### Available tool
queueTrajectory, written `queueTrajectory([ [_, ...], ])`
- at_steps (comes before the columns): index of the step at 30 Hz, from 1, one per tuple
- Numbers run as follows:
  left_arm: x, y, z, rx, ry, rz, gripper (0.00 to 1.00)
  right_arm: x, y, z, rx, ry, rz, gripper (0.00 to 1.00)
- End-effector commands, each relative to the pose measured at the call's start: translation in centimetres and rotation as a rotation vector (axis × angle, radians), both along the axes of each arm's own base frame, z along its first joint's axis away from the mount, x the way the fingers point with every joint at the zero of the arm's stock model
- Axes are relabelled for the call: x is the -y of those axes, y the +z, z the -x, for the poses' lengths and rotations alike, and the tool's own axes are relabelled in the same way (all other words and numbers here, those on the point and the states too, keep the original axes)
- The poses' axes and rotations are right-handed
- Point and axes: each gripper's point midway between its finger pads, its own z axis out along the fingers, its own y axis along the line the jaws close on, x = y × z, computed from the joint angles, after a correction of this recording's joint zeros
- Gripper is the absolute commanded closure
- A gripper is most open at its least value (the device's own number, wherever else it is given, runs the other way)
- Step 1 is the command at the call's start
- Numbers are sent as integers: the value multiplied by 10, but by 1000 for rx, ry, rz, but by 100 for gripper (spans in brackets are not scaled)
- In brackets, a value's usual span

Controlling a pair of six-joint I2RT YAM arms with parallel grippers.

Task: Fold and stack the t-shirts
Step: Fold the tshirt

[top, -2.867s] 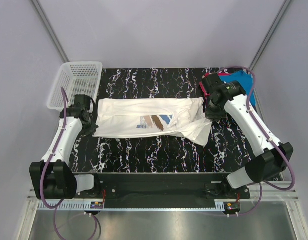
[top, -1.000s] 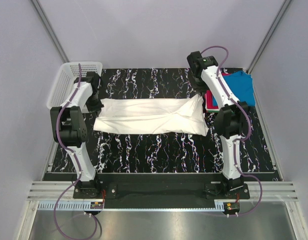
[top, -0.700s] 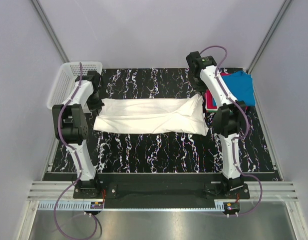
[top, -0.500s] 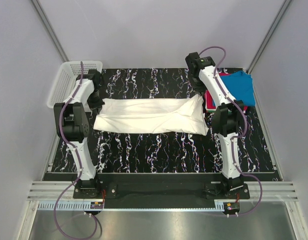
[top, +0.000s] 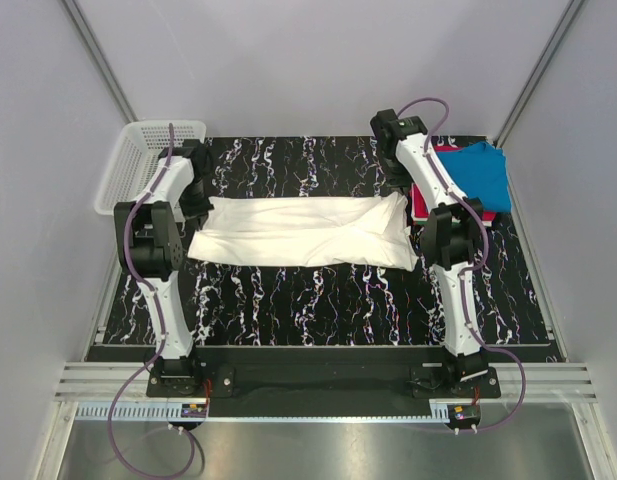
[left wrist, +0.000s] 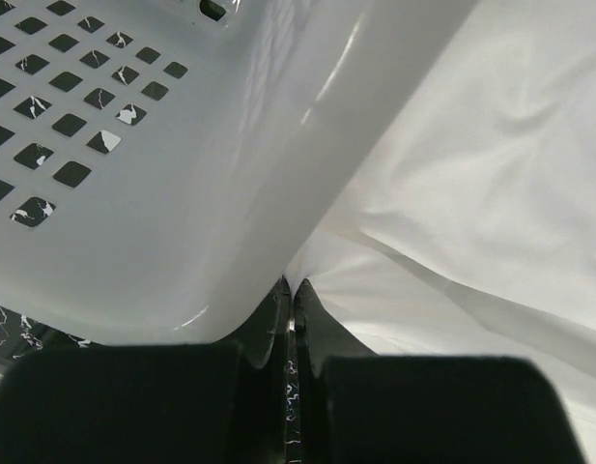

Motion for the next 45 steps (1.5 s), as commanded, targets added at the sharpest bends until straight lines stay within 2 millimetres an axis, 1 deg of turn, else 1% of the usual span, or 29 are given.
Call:
queueTrajectory([
  [1, -8, 0, -16, 37, -10, -31, 100, 4, 6, -6, 28, -25, 8, 100],
  [9, -13, 1, -14, 34, 7, -67, 100, 4, 4, -11, 37, -29, 14, 100],
  [18, -28, 6, -10, 27, 37, -149, 100, 3, 2, -18, 56, -33, 14, 100],
  [20, -28, 6, -12, 27, 37, -152, 100, 3, 1, -20, 57, -35, 15, 100],
  [21, -28, 3, -12, 16, 33, -153, 100, 2, 0, -20, 56, -34, 15, 100],
  [27, -28, 1, -20, 16, 29, -156, 100, 4, 0, -24, 68, -39, 19, 100],
  [35, -25, -2, -31, 25, 17, -143, 100, 8, 6, -31, 103, -47, 18, 100],
  [38, -23, -2, -35, 31, 12, -140, 100, 8, 4, -33, 105, -49, 13, 100],
  [41, -23, -1, -36, 35, 11, -142, 100, 6, -4, -33, 88, -45, 9, 100],
  [45, -25, -2, -34, 29, 17, -155, 100, 3, -10, -34, 78, -43, 1, 100],
])
